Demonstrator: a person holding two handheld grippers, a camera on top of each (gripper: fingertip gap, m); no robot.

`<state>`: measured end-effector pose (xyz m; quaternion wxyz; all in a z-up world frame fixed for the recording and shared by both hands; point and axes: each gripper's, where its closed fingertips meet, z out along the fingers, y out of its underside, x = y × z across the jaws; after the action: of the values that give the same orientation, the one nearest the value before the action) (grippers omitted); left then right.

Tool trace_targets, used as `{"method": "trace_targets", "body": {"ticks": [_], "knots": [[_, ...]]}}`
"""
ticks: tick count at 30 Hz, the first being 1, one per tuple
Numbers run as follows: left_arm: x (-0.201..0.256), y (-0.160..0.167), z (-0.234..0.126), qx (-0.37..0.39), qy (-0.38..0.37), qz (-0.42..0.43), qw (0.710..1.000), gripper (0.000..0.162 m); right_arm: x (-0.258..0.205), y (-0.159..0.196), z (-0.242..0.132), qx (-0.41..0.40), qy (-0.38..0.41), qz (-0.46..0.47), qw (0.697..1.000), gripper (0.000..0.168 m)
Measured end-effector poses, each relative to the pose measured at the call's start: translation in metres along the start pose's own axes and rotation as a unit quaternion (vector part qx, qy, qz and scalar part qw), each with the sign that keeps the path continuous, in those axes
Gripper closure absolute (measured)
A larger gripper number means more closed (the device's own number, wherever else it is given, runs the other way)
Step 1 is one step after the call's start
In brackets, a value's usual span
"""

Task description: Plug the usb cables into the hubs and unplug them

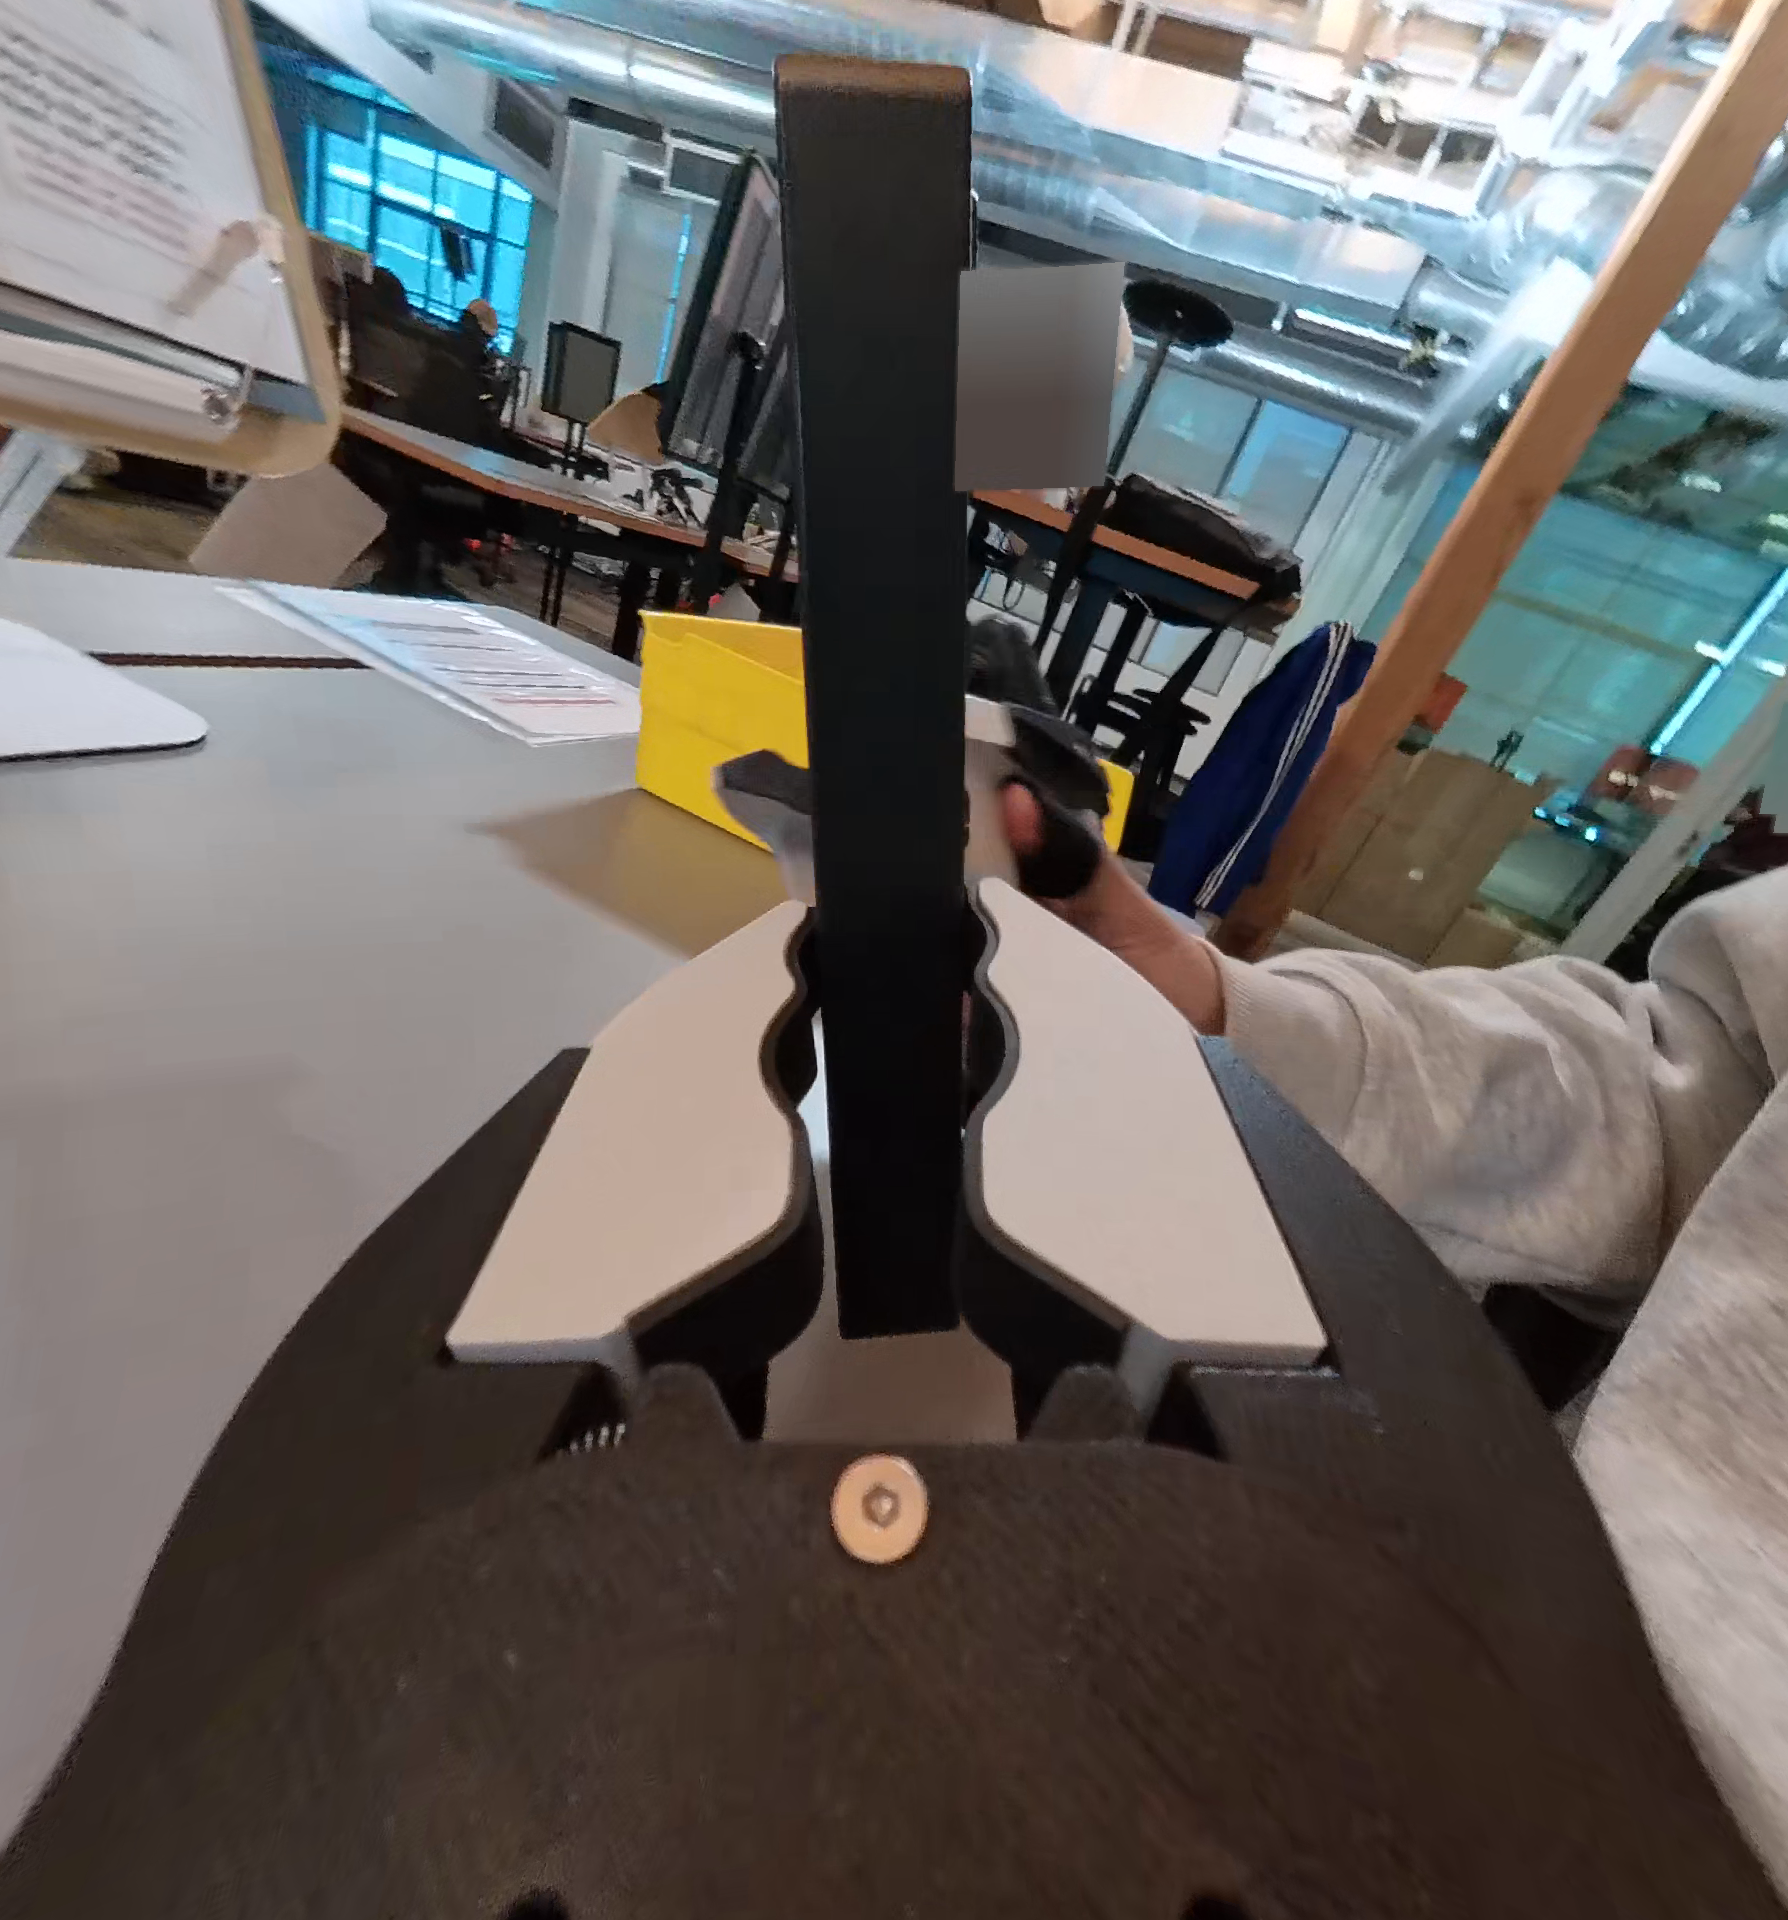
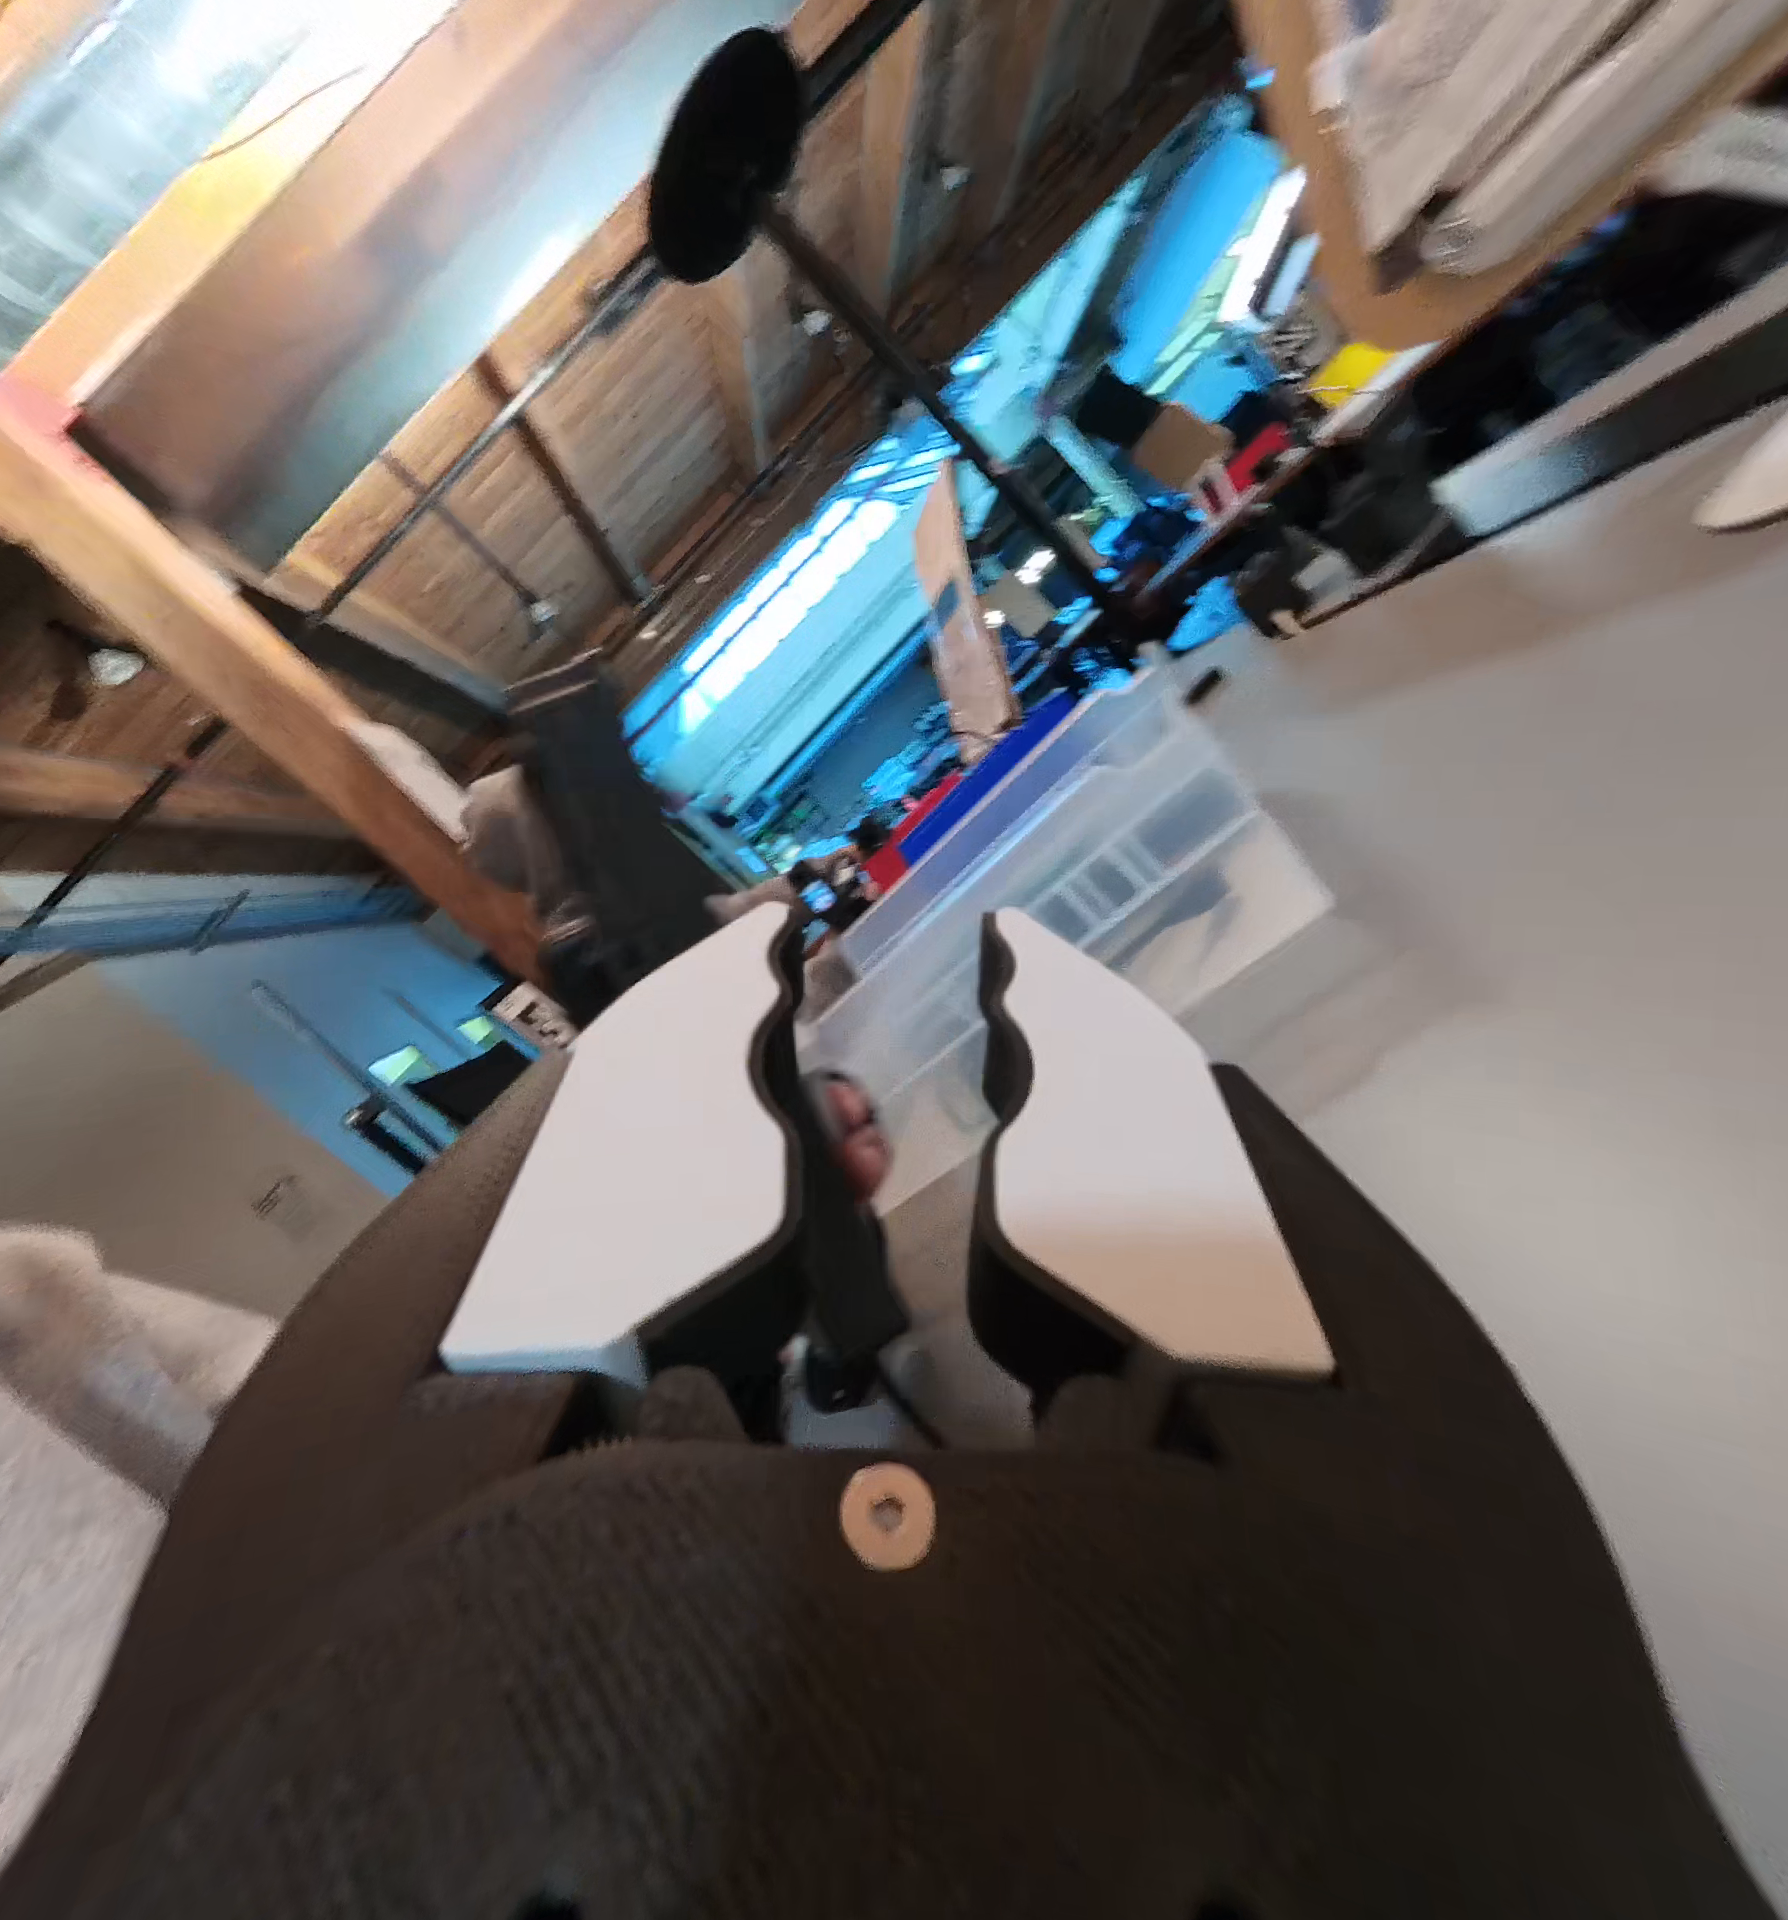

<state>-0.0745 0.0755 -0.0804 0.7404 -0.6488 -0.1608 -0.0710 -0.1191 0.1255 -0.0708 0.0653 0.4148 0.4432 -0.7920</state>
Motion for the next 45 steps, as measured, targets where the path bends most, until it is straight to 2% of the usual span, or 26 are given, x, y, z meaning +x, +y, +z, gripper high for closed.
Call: {"method": "trace_targets", "body": {"ticks": [2, 3, 4, 6, 11, 14, 18, 24, 28, 33, 39, 45], "knots": [[0.009, 0.001, 0.003, -0.003, 0.011, 0.016, 1.0, 0.135, 0.025, -0.006, -0.003, -0.009, 0.063, 0.01, 0.998, 0.141], [0.014, 0.0, 0.003, -0.001, 0.019, 0.022, 1.0, 0.135, 0.035, -0.006, -0.002, -0.027, 0.089, 0.004, 0.996, 0.151], [0.018, -0.001, 0.004, 0.003, 0.027, 0.026, 0.999, 0.135, 0.04, -0.003, 0.003, -0.049, 0.104, -0.012, 0.993, 0.16], [0.025, -0.002, 0.004, 0.004, 0.042, 0.029, 0.999, 0.135, 0.045, 0.006, 0.019, -0.103, 0.112, -0.06, 0.986, 0.167], [0.035, -0.002, 0.004, -0.003, 0.064, 0.024, 0.998, 0.135, 0.063, 0.03, 0.079, -0.234, 0.107, -0.177, 0.95, 0.166], [0.035, -0.006, 0.002, 0.004, 0.057, 0.027, 0.998, 0.135, 0.088, 0.042, 0.113, -0.287, 0.154, -0.171, 0.93, 0.168], [0.031, -0.009, -0.01, 0.02, 0.044, 0.013, 0.999, 0.135, 0.092, 0.065, 0.144, -0.327, 0.161, -0.16, 0.917, 0.168], [0.018, -0.01, -0.024, 0.024, 0.006, 0.006, 1.0, 0.135, 0.103, 0.066, 0.177, -0.359, 0.185, -0.241, 0.883, 0.168], [0.012, -0.016, -0.032, 0.036, -0.009, 0.009, 0.999, 0.135, 0.11, 0.067, 0.218, -0.378, 0.179, -0.267, 0.868, 0.168], [0.001, -0.025, -0.041, 0.057, -0.028, -0.002, 0.998, 0.135, 0.106, 0.091, 0.257, -0.411, 0.143, -0.26, 0.862, 0.168], [-0.007, -0.032, -0.047, 0.079, -0.035, -0.018, 0.996, 0.136, 0.078, 0.125, 0.265, -0.439, 0.09, -0.263, 0.854, 0.168], [-0.006, -0.034, -0.049, 0.09, -0.029, -0.025, 0.995, 0.136, 0.047, 0.154, 0.261, -0.475, -0.003, -0.237, 0.847, 0.168]]}}
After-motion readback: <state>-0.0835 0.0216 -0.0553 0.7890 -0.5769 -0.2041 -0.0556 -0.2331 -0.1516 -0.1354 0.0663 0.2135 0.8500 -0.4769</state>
